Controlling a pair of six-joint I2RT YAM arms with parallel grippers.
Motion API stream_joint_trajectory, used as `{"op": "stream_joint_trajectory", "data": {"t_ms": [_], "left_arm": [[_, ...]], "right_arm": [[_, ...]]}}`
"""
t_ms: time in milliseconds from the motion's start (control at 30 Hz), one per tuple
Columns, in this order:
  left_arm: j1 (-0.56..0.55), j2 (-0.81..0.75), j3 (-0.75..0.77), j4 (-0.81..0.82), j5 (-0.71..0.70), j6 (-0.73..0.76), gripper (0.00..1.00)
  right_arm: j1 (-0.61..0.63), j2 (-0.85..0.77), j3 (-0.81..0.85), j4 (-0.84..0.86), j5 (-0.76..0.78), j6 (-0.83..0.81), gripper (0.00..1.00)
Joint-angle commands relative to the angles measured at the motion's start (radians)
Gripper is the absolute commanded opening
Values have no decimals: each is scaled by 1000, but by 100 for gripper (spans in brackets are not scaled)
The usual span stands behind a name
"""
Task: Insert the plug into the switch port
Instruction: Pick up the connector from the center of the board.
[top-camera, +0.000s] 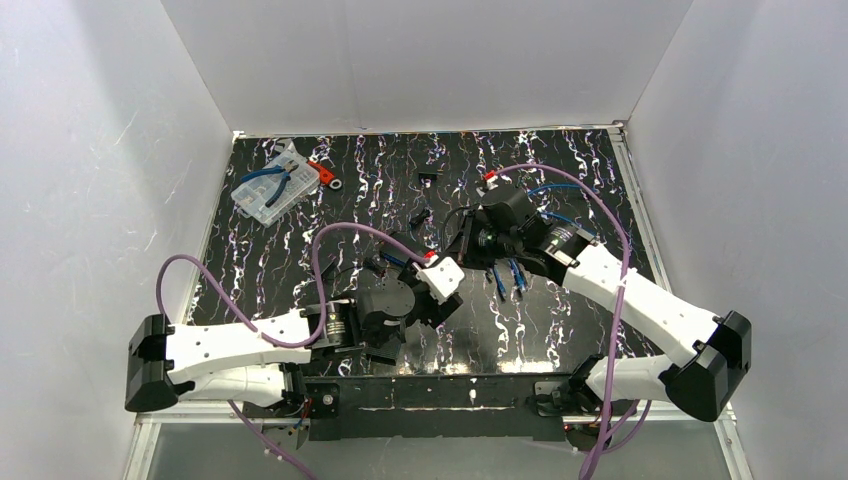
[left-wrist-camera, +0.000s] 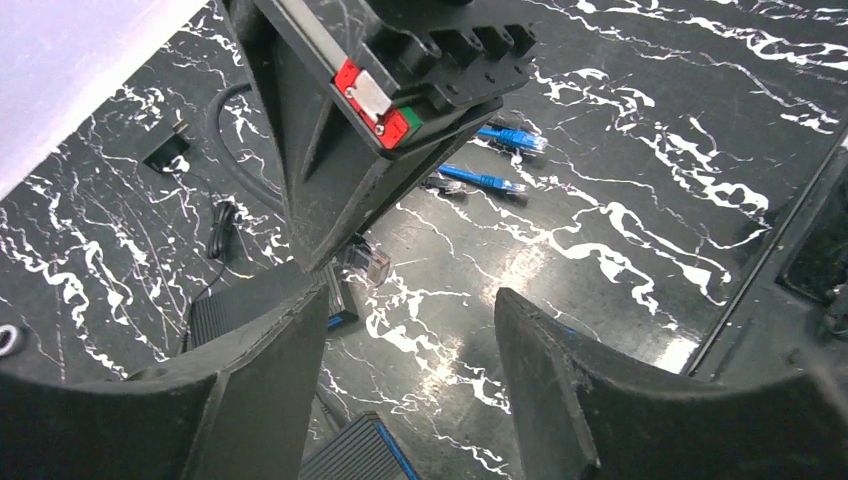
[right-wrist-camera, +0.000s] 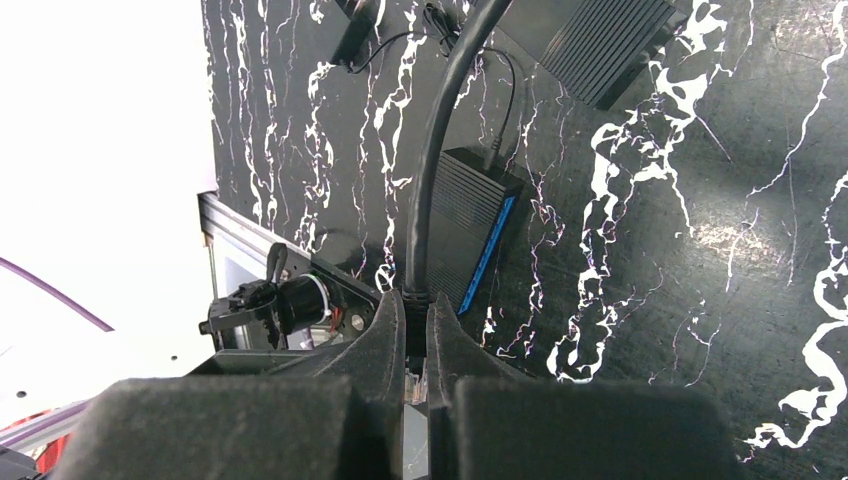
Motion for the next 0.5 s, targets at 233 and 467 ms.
{"op": "stream_joint_trajectory", "data": {"t_ms": [233, 467], "left_arm": [[-14, 46, -7, 93, -89, 105, 46], [-14, 55, -10, 126, -109, 125, 36]], "right_arm": [[-5, 0, 64, 32, -45, 19, 1], [-7, 6, 62, 35, -58, 18, 1]]}}
